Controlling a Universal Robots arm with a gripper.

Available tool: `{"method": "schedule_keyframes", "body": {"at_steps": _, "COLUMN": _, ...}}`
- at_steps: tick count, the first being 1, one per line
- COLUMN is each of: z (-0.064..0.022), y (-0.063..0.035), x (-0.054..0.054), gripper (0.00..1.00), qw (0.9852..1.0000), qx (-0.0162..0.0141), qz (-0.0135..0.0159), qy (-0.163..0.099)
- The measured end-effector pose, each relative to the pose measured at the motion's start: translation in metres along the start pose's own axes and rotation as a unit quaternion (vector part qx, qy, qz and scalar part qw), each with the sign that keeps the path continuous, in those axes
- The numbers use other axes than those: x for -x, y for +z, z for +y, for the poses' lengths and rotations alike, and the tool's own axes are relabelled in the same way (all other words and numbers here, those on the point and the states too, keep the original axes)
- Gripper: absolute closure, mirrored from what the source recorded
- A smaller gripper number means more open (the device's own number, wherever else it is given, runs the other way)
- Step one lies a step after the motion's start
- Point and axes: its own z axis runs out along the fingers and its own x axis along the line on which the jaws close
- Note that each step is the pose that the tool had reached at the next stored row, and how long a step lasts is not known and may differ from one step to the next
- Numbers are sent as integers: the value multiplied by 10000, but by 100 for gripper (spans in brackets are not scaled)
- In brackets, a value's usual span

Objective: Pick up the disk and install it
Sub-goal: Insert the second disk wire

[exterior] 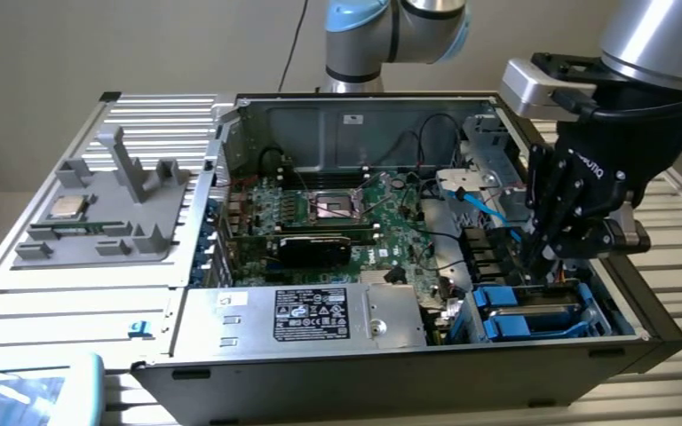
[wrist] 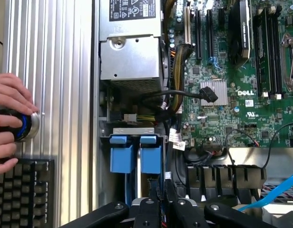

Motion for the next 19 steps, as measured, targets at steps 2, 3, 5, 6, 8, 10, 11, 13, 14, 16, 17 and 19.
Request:
{"method": "schedule_keyframes", "body": {"at_steps": 2, "z": 10, "y": 11, "x": -5, "gripper": 85, "qw": 10000, "qx": -66, "qz": -8, "qy": 6}}
{"method": "schedule_keyframes", "body": {"at_steps": 3, "z": 15, "y": 11, "x": -6, "gripper": 85, "qw": 10000, "qx": -66, "qz": -9, "qy": 6}}
{"method": "schedule_keyframes", "body": {"at_steps": 5, "z": 24, "y": 16, "x": -5, "gripper": 85, "qw": 10000, "qx": -67, "qz": -10, "qy": 6}}
{"method": "schedule_keyframes", "body": {"at_steps": 6, "z": 26, "y": 22, "x": -7, "gripper": 85, "qw": 10000, "qx": -67, "qz": -13, "qy": 6}}
{"method": "schedule_keyframes", "body": {"at_steps": 8, "z": 24, "y": 52, "x": -36, "gripper": 85, "qw": 10000, "qx": -68, "qz": -46, "qy": 5}}
{"method": "schedule_keyframes", "body": {"at_steps": 10, "z": 21, "y": 84, "x": -72, "gripper": 85, "qw": 9999, "qx": -66, "qz": -80, "qy": 5}}
{"method": "schedule_keyframes", "body": {"at_steps": 11, "z": 19, "y": 102, "x": -80, "gripper": 85, "qw": 9999, "qx": -66, "qz": -92, "qy": 5}}
{"method": "schedule_keyframes", "body": {"at_steps": 13, "z": 17, "y": 121, "x": -82, "gripper": 85, "qw": 9999, "qx": -83, "qz": -124, "qy": 4}}
{"method": "schedule_keyframes", "body": {"at_steps": 14, "z": 16, "y": 127, "x": -86, "gripper": 85, "qw": 9999, "qx": -92, "qz": -145, "qy": 4}}
{"method": "schedule_keyframes", "body": {"at_steps": 16, "z": 15, "y": 145, "x": -96, "gripper": 85, "qw": 9998, "qx": -102, "qz": -194, "qy": 1}}
{"method": "schedule_keyframes", "body": {"at_steps": 17, "z": 14, "y": 151, "x": -102, "gripper": 85, "qw": 9997, "qx": -109, "qz": -211, "qy": 1}}
{"method": "schedule_keyframes", "body": {"at_steps": 19, "z": 14, "y": 164, "x": -108, "gripper": 85, "qw": 9996, "qx": -138, "qz": -248, "qy": 2}}
